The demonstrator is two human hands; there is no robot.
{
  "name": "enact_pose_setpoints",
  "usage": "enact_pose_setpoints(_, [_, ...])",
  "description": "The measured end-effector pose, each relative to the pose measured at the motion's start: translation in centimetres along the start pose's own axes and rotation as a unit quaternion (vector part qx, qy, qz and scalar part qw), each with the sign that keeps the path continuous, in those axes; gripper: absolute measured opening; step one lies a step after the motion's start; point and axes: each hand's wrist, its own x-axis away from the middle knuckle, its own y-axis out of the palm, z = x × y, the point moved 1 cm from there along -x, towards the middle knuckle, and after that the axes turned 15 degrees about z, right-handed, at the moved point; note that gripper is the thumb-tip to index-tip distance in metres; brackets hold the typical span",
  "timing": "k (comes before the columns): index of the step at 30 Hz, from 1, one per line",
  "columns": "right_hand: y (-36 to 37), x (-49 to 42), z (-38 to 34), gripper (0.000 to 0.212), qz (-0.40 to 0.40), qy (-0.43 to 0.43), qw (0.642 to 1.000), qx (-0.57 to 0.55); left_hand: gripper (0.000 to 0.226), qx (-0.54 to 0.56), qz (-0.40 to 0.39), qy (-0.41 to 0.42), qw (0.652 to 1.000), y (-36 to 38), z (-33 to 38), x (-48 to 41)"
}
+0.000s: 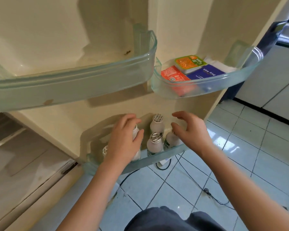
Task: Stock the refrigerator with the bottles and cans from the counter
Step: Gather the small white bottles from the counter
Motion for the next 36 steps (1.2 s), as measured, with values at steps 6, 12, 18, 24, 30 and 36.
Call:
enact_pose_setpoints(6, [-4.0,6.9,2.9,0.023,0.115,0.083,0.99,0.009,0.02,0.139,0.055,0.133,0.98,1.1,4.4,1.4])
enact_pose_setpoints(12, [-7.0,18.7,9.2,0.022,0.176,0.286,0.94,0.064,0.023,0.275,-0.145,0.157,0.937,7.2,7.7,7.6])
enact_pose_setpoints(18, [-8.7,34.3,12.9,0.023,0.199,0.522,0.822,0.11,0.013,0.194,-0.507,0.037,0.839,14.8,7.7,17.9])
enact_pose_setpoints(24, [-7.5,50.0,13.1,0.023,0.138,0.703,0.686,0.125,0.029,-0.023,-0.708,0.093,0.7,17.3,6.3,27.3])
enact_pose_setpoints(30, [-5.6,62.3,12.3,0.029,0.068,0.794,0.601,0.058,0.022,-0.162,-0.76,0.159,0.61,17.2,5.8,33.6])
enact_pose_setpoints(36, [-10.1,70.9,15.1,0.033,0.041,0.815,0.577,-0.028,0.037,-0.259,-0.742,0.201,0.585,19.1,9.8,40.0])
